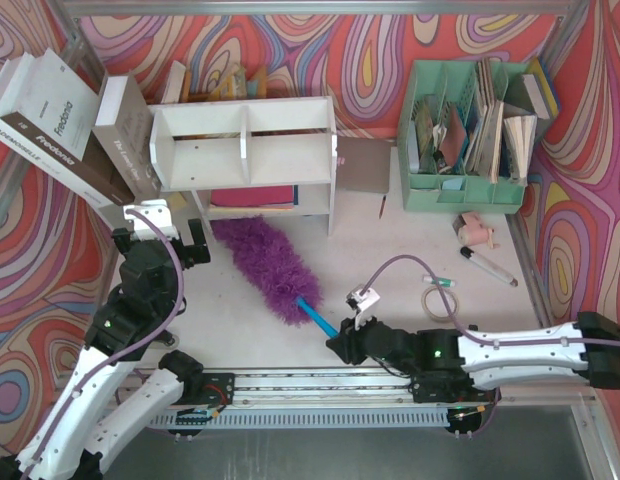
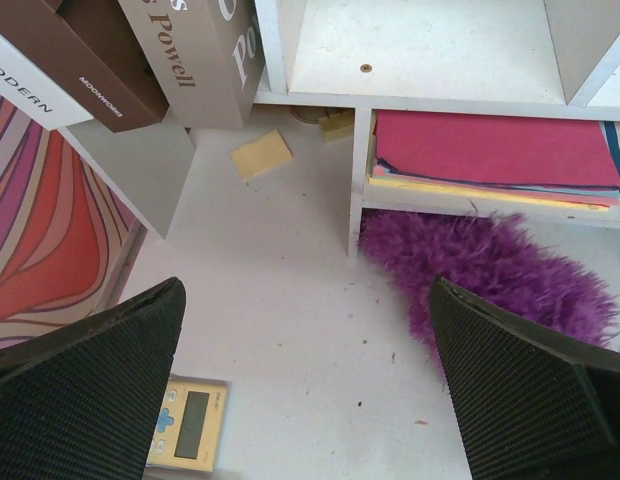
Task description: Dust the bookshelf with a duster
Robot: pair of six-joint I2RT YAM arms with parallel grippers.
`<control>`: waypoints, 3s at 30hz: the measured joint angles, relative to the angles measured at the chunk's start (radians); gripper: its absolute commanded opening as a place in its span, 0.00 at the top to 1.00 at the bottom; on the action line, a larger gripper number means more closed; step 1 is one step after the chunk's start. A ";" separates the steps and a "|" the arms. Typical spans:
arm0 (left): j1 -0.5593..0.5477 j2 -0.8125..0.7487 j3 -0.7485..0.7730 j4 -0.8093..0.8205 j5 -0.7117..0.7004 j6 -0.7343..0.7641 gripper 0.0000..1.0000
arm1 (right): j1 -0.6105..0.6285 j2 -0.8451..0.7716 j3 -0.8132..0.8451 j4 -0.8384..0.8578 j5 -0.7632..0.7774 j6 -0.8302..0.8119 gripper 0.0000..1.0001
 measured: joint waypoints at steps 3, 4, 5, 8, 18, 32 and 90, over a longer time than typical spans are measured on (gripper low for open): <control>0.000 0.002 0.000 0.000 0.000 0.000 0.02 | 0.000 0.091 0.001 0.022 -0.009 -0.001 1.00; 0.000 0.002 0.000 0.000 0.000 0.000 0.01 | 0.000 0.118 0.002 0.025 -0.018 -0.005 1.00; 0.000 0.002 0.000 0.000 0.000 0.000 0.02 | 0.000 0.143 0.005 0.028 -0.024 -0.010 1.00; 0.000 0.002 0.000 0.000 0.000 0.000 0.02 | 0.000 0.180 0.034 0.037 -0.029 -0.029 1.00; 0.000 0.009 0.000 0.000 0.000 0.000 0.02 | 0.001 0.034 0.051 -0.043 0.037 0.006 1.00; 0.000 0.008 0.000 -0.001 0.000 0.000 0.02 | 0.000 -0.073 0.029 -0.217 0.119 0.073 1.00; 0.000 0.008 0.000 -0.001 0.000 0.000 0.02 | 0.005 0.099 0.014 -0.059 0.123 0.091 1.00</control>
